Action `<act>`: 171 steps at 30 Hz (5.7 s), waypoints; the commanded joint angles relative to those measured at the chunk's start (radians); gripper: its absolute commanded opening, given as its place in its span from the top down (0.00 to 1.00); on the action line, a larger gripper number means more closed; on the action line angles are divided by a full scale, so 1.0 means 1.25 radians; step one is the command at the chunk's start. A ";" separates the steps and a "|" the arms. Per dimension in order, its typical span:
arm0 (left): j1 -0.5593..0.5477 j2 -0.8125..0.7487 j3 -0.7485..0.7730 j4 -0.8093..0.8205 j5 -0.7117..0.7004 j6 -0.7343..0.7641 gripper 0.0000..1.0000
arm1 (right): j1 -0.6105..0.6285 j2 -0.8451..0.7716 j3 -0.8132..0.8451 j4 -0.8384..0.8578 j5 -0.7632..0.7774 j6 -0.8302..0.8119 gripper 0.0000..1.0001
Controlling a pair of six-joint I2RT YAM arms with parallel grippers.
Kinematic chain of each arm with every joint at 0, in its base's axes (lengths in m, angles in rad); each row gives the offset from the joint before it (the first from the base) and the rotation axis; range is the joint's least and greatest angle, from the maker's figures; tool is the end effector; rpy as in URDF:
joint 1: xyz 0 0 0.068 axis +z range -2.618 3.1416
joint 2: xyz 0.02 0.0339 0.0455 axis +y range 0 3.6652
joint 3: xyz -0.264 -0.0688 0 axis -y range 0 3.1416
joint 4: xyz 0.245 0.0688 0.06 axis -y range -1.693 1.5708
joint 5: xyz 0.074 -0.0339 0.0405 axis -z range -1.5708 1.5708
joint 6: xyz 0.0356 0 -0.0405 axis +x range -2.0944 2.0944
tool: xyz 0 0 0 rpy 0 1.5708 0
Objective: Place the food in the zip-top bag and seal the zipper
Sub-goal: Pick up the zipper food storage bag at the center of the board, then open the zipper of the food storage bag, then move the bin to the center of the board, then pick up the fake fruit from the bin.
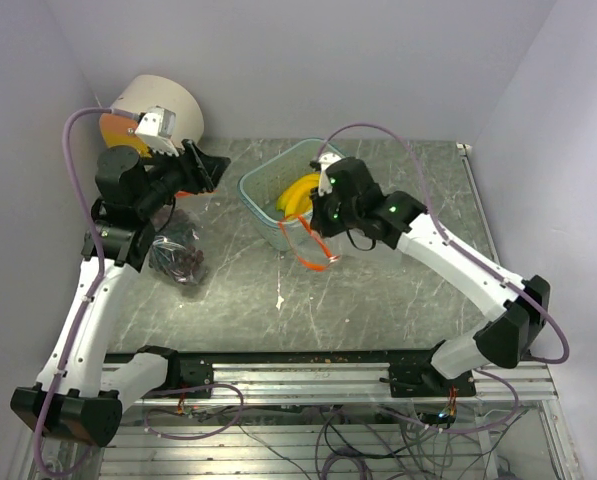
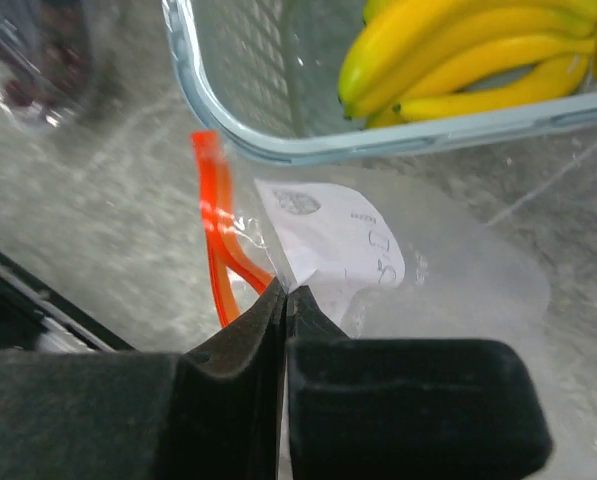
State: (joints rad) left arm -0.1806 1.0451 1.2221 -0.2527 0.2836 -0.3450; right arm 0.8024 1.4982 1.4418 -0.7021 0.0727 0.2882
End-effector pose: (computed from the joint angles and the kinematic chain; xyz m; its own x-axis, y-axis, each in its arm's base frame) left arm 0.2205 -0.0504 0.4359 -0.2212 -0.2897 -0.9312 0.3954 0.8462 -0.3571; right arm 0.2300 0.2343 0.3476 -0.6517 -0.2664 -0.7101 -0.5165 0.8415 0.1584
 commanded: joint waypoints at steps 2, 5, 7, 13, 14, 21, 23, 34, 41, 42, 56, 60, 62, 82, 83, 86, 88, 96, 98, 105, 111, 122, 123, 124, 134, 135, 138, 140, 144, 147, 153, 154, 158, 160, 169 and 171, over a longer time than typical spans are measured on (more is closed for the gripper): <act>-0.008 -0.011 -0.094 0.279 0.363 -0.161 0.34 | -0.050 -0.014 0.033 0.047 -0.153 0.064 1.00; -0.008 -0.013 -0.165 0.388 0.406 -0.276 0.34 | -0.061 -0.014 0.040 0.055 -0.171 0.072 1.00; -0.008 -0.010 -0.208 0.465 0.441 -0.353 0.38 | -0.070 -0.016 0.053 0.054 -0.175 0.076 1.00; -0.009 0.001 -0.199 0.421 0.476 -0.374 0.47 | -0.101 -0.007 0.142 0.043 -0.160 0.082 1.00; -0.011 0.002 -0.190 0.414 0.483 -0.372 0.47 | -0.104 0.001 0.168 0.037 -0.156 0.084 1.00; -0.037 0.042 -0.092 0.333 0.488 -0.369 0.46 | -0.109 0.080 0.403 -0.035 -0.151 0.057 1.00; -0.044 0.057 -0.069 0.314 0.467 -0.372 0.44 | -0.109 0.092 0.422 -0.029 -0.171 0.060 1.00; -0.051 0.140 -0.024 0.290 0.326 -0.397 0.38 | -0.109 0.090 0.389 0.046 -0.234 0.065 1.00; -0.074 0.187 -0.021 0.313 0.307 -0.409 0.38 | -0.109 0.094 0.386 0.068 -0.253 0.070 1.00; -0.078 0.197 -0.022 0.328 0.308 -0.416 0.39 | -0.109 0.094 0.385 0.070 -0.254 0.072 1.00; -0.095 0.262 0.071 0.187 0.302 -0.286 0.93 | -0.134 0.064 0.360 0.067 -0.137 0.079 1.00; -0.051 0.232 0.189 -0.104 0.123 -0.094 0.93 | -0.186 0.026 0.318 0.047 -0.060 0.091 1.00; -0.049 0.227 0.251 -0.178 0.044 -0.029 0.93 | -0.198 0.023 0.305 0.048 -0.058 0.089 1.00; -0.049 0.187 0.459 -0.332 -0.459 0.157 0.93 | -0.201 0.101 0.287 0.248 -0.306 0.099 0.22; -0.049 0.185 0.461 -0.334 -0.480 0.166 0.93 | -0.202 0.130 0.335 0.189 -0.279 0.092 0.22; -0.051 0.183 0.458 -0.338 -0.499 0.178 0.93 | -0.201 0.238 0.435 0.047 -0.195 0.059 0.22; -0.051 0.180 0.451 -0.338 -0.511 0.180 0.93 | -0.201 0.310 0.489 -0.012 -0.157 0.033 0.22; -0.058 0.171 0.439 -0.338 -0.503 0.188 0.93 | -0.200 0.521 0.567 -0.143 -0.040 0.014 0.21; -0.058 0.166 0.435 -0.335 -0.492 0.187 0.93 | -0.200 0.536 0.560 -0.132 -0.012 -0.002 0.19; -0.058 0.164 0.421 -0.327 -0.474 0.186 0.93 | -0.195 0.549 0.502 -0.141 -0.029 -0.055 0.23; -0.059 0.162 0.406 -0.323 -0.469 0.188 0.93 | -0.175 0.426 0.335 -0.194 -0.037 -0.072 0.26; -0.059 0.148 0.366 -0.318 -0.448 0.170 0.93 | -0.125 0.224 0.224 -0.290 -0.070 -0.024 0.29; -0.059 0.149 0.363 -0.317 -0.445 0.169 0.93 | -0.122 0.206 0.219 -0.266 -0.047 -0.031 0.28; -0.059 0.150 0.360 -0.316 -0.440 0.166 0.93 | -0.122 0.194 0.214 -0.237 -0.024 -0.041 0.25; -0.060 0.165 0.356 -0.308 -0.372 0.146 0.93 | -0.229 0.262 0.167 -0.046 -0.033 -0.220 0.10; -0.060 0.165 0.357 -0.309 -0.371 0.144 0.93 | -0.240 0.265 0.155 -0.033 -0.059 -0.235 0.11; -0.060 0.170 0.360 -0.311 -0.374 0.146 0.93 | -0.271 0.267 0.131 -0.005 -0.127 -0.286 0.14; -0.060 0.175 0.360 -0.311 -0.377 0.150 0.93 | -0.280 0.266 0.117 0.005 -0.144 -0.313 0.16; -0.060 0.187 0.365 -0.306 -0.372 0.150 0.93 | -0.290 0.285 0.104 0.008 -0.121 -0.337 0.16; -0.060 0.198 0.372 -0.305 -0.366 0.150 0.93 | -0.295 0.311 0.095 0.017 -0.136 -0.331 0.18; -0.063 0.212 0.378 -0.305 -0.363 0.151 0.93 | -0.294 0.347 0.066 0.031 -0.121 -0.327 0.21; -0.063 0.213 0.377 -0.306 -0.363 0.152 0.93 | -0.293 0.348 0.059 0.031 -0.116 -0.324 0.22; -0.065 0.219 0.369 -0.306 -0.350 0.153 0.93 | -0.291 0.344 0.045 0.023 -0.144 -0.307 0.40; -0.067 0.218 0.355 -0.306 -0.333 0.150 0.93 | -0.290 0.342 0.057 0.009 -0.154 -0.292 0.60; -0.068 0.240 0.243 -0.290 -0.217 0.098 0.93 | -0.289 0.246 0.135 0.010 -0.109 -0.213 1.00; -0.068 0.250 0.212 -0.269 -0.179 0.080 0.93 | -0.288 0.227 0.146 0.011 -0.106 -0.196 1.00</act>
State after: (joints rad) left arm -0.2588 1.3369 1.5375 -0.6476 -0.0677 -0.1936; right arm 0.4427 1.8816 1.5547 -0.7013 -0.0792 -0.0212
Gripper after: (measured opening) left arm 0.075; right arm 0.064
